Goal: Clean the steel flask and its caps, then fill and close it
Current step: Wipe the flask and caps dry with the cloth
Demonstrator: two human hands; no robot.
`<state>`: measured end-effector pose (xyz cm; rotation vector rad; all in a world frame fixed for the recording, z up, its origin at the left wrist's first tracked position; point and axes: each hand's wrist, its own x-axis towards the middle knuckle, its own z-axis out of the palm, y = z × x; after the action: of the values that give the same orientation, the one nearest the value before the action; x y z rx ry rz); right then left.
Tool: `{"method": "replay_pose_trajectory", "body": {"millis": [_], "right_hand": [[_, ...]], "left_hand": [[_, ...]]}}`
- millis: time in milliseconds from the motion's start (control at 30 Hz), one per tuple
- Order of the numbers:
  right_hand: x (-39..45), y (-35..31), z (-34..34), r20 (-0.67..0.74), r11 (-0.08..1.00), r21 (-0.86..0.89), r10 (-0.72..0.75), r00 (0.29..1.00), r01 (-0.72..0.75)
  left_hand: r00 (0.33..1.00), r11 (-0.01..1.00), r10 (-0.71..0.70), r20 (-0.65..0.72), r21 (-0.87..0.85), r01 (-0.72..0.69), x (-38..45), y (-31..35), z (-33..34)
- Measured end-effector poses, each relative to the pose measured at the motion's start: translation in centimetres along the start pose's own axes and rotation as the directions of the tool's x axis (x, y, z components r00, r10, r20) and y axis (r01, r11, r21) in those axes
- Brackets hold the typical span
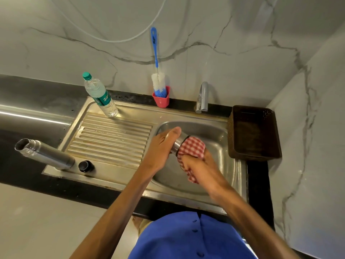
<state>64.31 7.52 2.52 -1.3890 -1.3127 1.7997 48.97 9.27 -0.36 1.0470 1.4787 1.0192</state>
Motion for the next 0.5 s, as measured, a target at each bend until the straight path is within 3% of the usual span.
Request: {"method": "replay_pose_trajectory", "body": {"millis": [100,167,233,300,367,400,433,500], "right_hand": [[0.2,-0.8,-1.5,0.146,0.945,0.275,0.141,0.979,-0.177],[0.2,-0.4,-2.3,0.28,0.831,0.48,0.159,0.947,-0.281],[-0.2,-0.2,-3.0,0.348,0.778,0.542,0.136,0.928,-0.318],[-0.5,0.2,-3.7,0.284,0.907,0.347,0.143,0.948,-0.241],[-0.7,0.5,-4.3,0.135,0.998,-0.069,0.003,0.991,0.007],[-0.6,1.1,-4.8,0.102,0.912,-0.34,-0.205,0.973,0.228],[-0.4,1.6,-5.3,0.153,0.667,-0.615,-0.423,0.893,0.421],[0.0,2.3,-5.7,0.359,0.086,-0.879,-0.53,0.768,0.469]], "left_hand": [[0.978,0.98,0.18,0.102,0.07,-0.187,-0.1,-1.4,-0.4],[0.941,0.956,0.238,0.242,0.112,-0.271,0.1,-1.8,-1.2],[0.902,0.949,0.24,0.358,0.111,-0.296,0.0,-0.7,-2.0],[0.897,0.982,0.123,0.426,0.078,-0.171,0.1,-0.1,-2.6],[0.908,0.997,-0.053,0.416,-0.027,0.071,0.3,0.6,-3.2],[0.915,0.985,-0.118,0.387,-0.073,0.158,0.2,1.1,-3.4],[0.923,0.981,-0.156,0.351,-0.052,0.185,0.1,1.7,-3.4],[0.925,0.981,-0.186,0.33,0.111,0.158,-0.3,2.6,-2.6]]}}
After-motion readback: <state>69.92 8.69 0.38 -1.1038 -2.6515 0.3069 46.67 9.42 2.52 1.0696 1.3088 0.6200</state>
